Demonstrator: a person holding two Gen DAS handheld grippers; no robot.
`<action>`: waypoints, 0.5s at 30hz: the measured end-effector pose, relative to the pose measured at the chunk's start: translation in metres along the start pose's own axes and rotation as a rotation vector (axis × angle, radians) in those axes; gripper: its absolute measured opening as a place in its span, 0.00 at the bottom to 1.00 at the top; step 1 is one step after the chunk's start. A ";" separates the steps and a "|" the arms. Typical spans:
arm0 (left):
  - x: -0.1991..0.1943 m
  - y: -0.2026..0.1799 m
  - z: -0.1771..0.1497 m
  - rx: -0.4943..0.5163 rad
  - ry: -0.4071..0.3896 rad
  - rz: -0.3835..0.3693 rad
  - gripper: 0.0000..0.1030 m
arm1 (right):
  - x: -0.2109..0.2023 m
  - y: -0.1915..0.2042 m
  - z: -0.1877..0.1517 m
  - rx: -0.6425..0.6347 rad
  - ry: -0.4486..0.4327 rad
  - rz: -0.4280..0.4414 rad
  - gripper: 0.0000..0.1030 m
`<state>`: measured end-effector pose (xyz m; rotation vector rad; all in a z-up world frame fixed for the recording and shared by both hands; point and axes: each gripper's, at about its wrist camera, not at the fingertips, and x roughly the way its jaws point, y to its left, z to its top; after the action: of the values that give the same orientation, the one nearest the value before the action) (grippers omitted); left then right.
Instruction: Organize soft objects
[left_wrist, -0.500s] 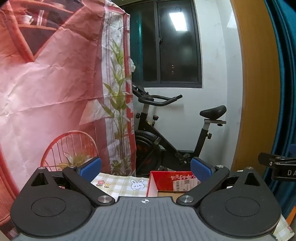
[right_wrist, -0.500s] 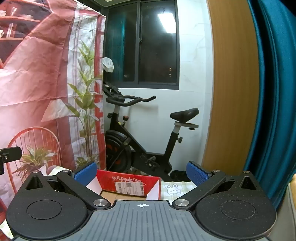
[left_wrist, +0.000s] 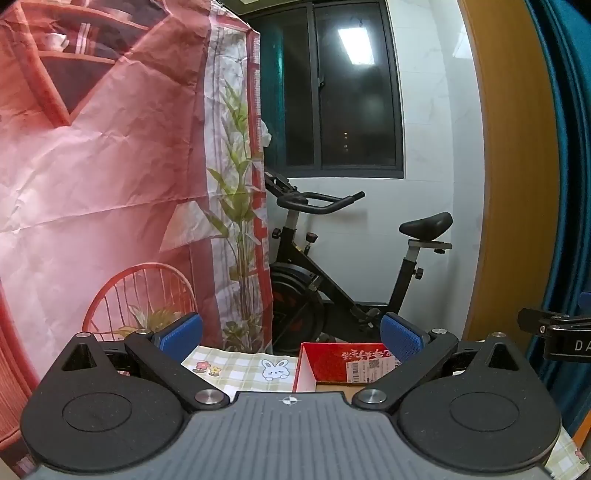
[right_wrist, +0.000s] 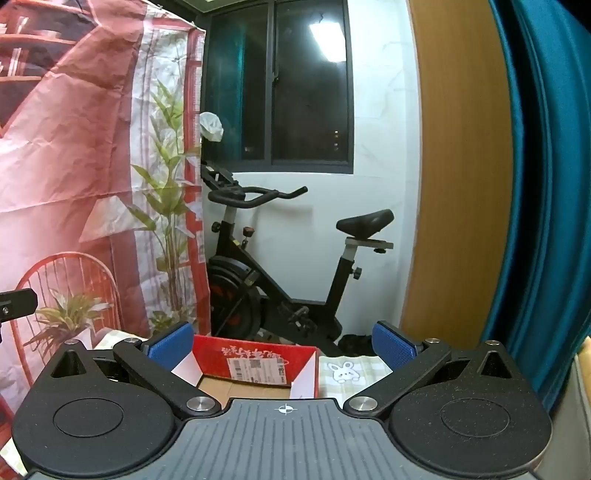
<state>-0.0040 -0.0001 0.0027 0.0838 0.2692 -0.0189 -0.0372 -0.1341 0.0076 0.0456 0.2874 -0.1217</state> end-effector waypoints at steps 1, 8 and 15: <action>0.000 -0.001 0.000 0.003 0.000 0.001 1.00 | 0.004 -0.002 -0.003 0.010 0.003 -0.008 1.00; 0.002 0.002 0.000 0.007 0.007 -0.003 1.00 | 0.003 -0.003 -0.003 0.011 0.005 -0.003 1.00; 0.002 0.004 0.000 0.005 0.008 -0.002 1.00 | 0.006 -0.002 -0.004 0.013 0.007 -0.004 1.00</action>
<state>-0.0015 0.0036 0.0028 0.0890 0.2773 -0.0211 -0.0328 -0.1370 0.0021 0.0581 0.2932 -0.1278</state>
